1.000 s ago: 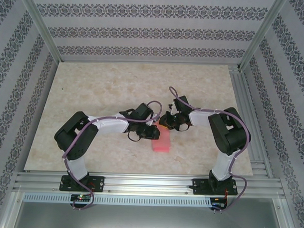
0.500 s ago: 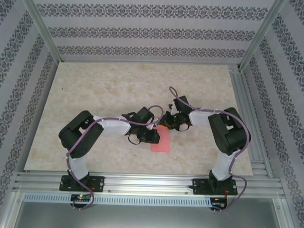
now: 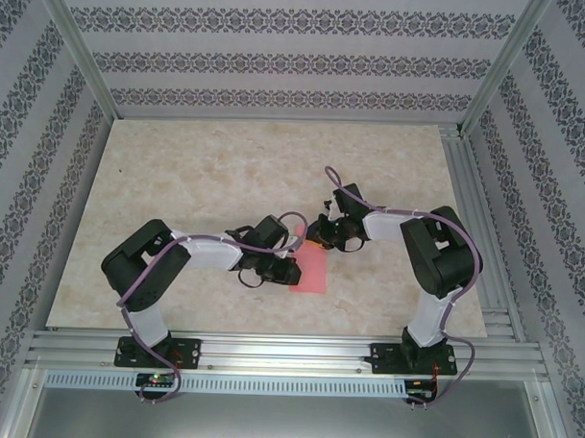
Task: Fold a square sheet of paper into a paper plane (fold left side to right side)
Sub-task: First fold the square sheet of paper in half at the center of the table, then hold the square sheet of paper at the center of the table.
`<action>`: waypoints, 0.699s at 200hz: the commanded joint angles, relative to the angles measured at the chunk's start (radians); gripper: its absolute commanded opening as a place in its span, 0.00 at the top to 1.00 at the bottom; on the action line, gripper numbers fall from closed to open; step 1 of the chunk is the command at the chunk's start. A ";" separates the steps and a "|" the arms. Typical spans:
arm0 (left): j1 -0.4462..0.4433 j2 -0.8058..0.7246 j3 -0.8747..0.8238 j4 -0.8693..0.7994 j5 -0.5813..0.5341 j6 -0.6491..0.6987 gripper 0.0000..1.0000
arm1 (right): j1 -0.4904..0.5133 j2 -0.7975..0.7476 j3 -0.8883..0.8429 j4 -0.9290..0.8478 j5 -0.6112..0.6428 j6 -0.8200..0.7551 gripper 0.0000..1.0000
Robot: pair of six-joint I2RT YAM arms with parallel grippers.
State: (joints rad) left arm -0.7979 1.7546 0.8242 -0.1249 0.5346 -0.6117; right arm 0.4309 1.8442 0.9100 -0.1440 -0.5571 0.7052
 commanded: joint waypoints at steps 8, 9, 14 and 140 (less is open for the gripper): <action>-0.029 -0.038 -0.064 -0.030 0.045 -0.023 0.84 | 0.004 0.052 -0.014 -0.092 0.107 -0.029 0.83; -0.029 -0.039 -0.065 -0.029 0.047 -0.023 0.84 | 0.005 0.052 -0.014 -0.093 0.107 -0.028 0.83; -0.032 -0.043 -0.072 -0.022 0.052 -0.024 0.84 | 0.005 0.052 -0.014 -0.093 0.106 -0.029 0.83; -0.007 -0.178 0.070 -0.155 -0.017 0.007 0.85 | 0.006 0.036 -0.013 -0.106 0.108 -0.036 0.83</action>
State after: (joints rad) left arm -0.8368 1.5867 0.8108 -0.2535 0.5388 -0.6266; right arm 0.4320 1.8450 0.9150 -0.1528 -0.5529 0.6971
